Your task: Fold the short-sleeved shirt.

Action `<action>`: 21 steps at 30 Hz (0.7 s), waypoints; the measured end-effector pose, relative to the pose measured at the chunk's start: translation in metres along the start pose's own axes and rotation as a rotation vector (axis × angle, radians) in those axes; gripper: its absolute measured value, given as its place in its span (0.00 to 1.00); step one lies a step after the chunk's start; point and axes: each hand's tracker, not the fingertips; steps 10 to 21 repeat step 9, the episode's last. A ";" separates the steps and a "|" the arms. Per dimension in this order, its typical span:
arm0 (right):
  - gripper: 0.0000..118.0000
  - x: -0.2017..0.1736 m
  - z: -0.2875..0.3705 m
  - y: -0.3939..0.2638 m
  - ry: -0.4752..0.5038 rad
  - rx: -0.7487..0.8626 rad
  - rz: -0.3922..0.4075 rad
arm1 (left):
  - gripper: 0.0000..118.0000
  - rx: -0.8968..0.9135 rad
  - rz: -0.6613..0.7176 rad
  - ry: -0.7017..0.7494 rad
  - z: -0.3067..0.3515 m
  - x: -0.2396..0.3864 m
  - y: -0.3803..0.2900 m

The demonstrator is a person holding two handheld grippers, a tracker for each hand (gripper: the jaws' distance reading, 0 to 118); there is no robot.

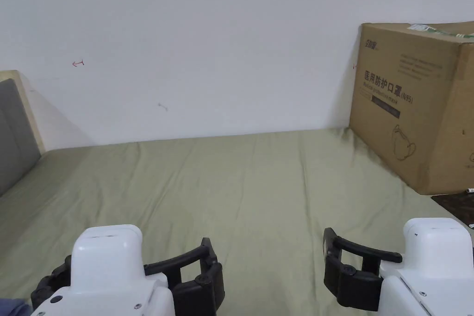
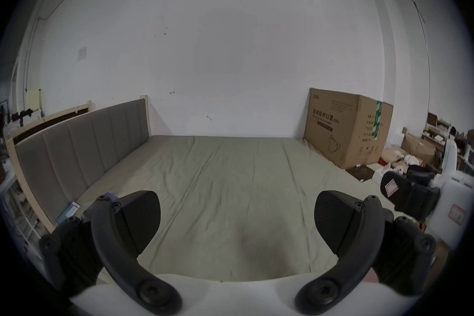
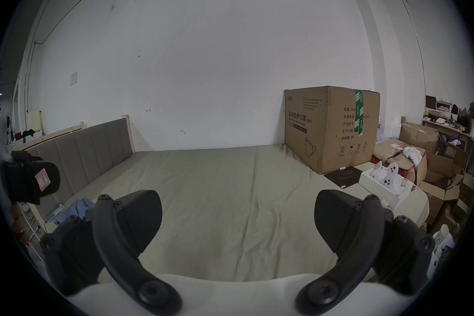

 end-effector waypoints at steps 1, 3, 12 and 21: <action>0.99 0.000 -0.001 0.000 -0.003 0.000 0.000 | 1.00 0.019 0.016 0.001 0.002 -0.001 -0.001; 0.99 -0.001 -0.002 0.000 -0.003 -0.006 -0.006 | 1.00 0.062 0.007 0.027 0.004 0.000 -0.002; 0.99 -0.005 -0.003 0.000 0.008 -0.009 0.002 | 1.00 0.098 -0.092 0.090 0.001 0.006 -0.008; 0.99 -0.005 -0.003 0.000 0.008 -0.009 0.002 | 1.00 0.098 -0.092 0.090 0.001 0.006 -0.008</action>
